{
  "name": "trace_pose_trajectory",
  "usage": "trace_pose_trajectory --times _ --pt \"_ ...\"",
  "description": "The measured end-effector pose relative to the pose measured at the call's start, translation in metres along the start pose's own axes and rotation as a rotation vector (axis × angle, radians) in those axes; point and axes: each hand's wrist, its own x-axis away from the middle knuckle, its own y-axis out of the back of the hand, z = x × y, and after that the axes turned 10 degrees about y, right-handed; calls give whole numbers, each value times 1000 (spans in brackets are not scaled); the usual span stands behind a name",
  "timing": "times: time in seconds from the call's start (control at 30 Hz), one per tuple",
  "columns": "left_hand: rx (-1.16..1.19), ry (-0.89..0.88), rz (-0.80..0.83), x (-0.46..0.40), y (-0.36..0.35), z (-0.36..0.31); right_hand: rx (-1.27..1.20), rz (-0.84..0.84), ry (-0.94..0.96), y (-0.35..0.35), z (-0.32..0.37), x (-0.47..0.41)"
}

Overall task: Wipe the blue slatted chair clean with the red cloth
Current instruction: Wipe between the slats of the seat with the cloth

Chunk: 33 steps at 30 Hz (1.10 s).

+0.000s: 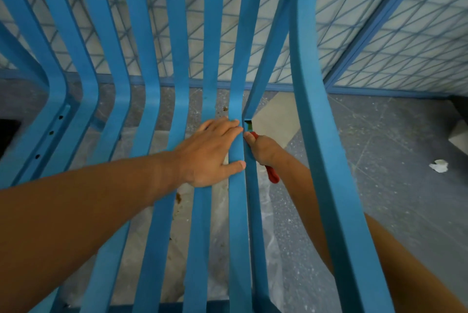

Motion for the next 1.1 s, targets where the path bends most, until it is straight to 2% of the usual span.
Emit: trace_pose_trajectory --times 0.17,0.37,0.6,0.8,0.97,1.1 --pt "-133 -129 70 -6 16 35 120 19 7 -10 -19 -9" --pt "-125 -114 40 -12 9 38 141 44 32 -13 -30 -16" --pt "-126 -96 22 -13 8 38 56 -52 -22 -4 -20 -49" --pt "-119 -99 31 -11 9 39 199 -116 31 -5 -9 -49" --pt "-110 -105 9 -12 7 40 238 4 71 -4 -14 -33" --pt "-106 -101 6 -12 6 40 154 16 36 -1 -20 -31"
